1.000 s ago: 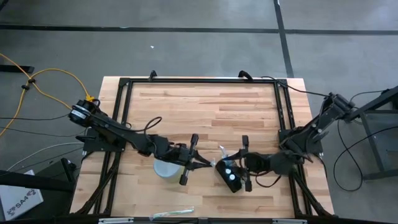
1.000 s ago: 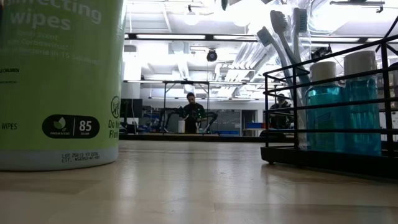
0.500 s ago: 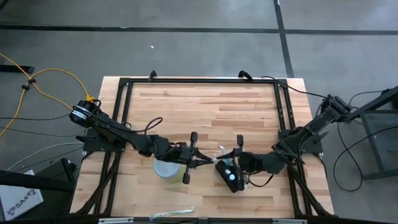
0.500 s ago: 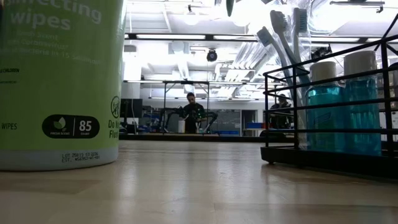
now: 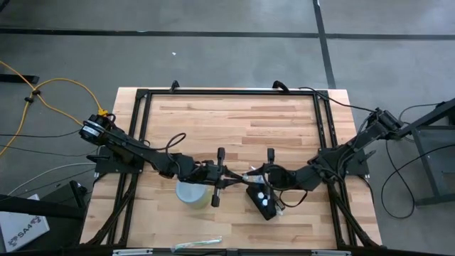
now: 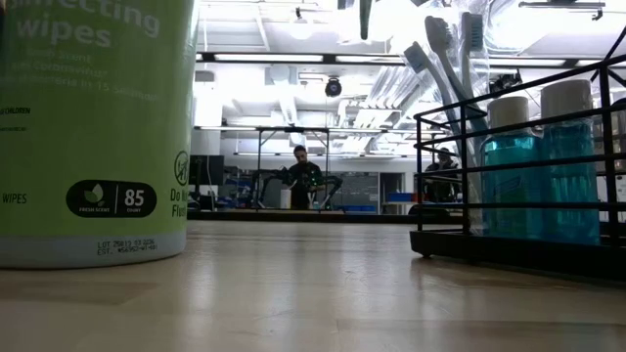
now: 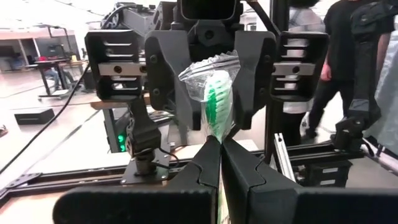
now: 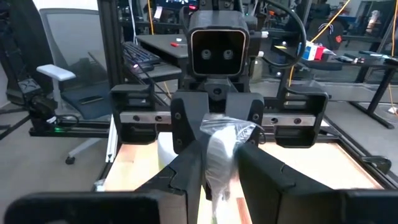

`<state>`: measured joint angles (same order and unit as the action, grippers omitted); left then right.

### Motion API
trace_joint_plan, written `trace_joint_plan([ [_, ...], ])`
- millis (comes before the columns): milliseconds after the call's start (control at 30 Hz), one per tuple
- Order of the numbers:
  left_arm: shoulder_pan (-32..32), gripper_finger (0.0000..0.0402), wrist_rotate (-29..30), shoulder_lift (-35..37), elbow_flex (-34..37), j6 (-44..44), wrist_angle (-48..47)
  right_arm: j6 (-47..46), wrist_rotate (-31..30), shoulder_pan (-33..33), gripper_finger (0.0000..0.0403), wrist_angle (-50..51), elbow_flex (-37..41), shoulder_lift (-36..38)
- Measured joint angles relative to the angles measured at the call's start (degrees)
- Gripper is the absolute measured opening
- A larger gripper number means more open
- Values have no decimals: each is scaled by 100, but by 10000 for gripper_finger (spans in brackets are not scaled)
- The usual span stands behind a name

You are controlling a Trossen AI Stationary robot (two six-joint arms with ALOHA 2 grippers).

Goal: Pick & Place toothbrushing station
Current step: Put the top green toothbrush into the black mesh organizer

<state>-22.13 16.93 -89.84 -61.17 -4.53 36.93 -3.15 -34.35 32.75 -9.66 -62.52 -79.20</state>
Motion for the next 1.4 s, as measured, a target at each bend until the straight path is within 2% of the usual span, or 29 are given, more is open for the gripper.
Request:
trace_joint_plan([
  [233, 0, 0, 89, 0, 0, -21, -4, 1, 0, -26, 85, 9, 0, 0],
  [567, 0, 0, 98, 0, 0, -21, -7, 45, 2, -24, 15, 40, 0, 0],
  [1200, -17, 10, -170, 0, -11, -84, -167, -6, -26, 110, 20, -5, 0, 50],
  [1400, -17, 11, -181, 0, -11, -22, -255, 64, -378, 394, 18, -73, -1, 142],
])
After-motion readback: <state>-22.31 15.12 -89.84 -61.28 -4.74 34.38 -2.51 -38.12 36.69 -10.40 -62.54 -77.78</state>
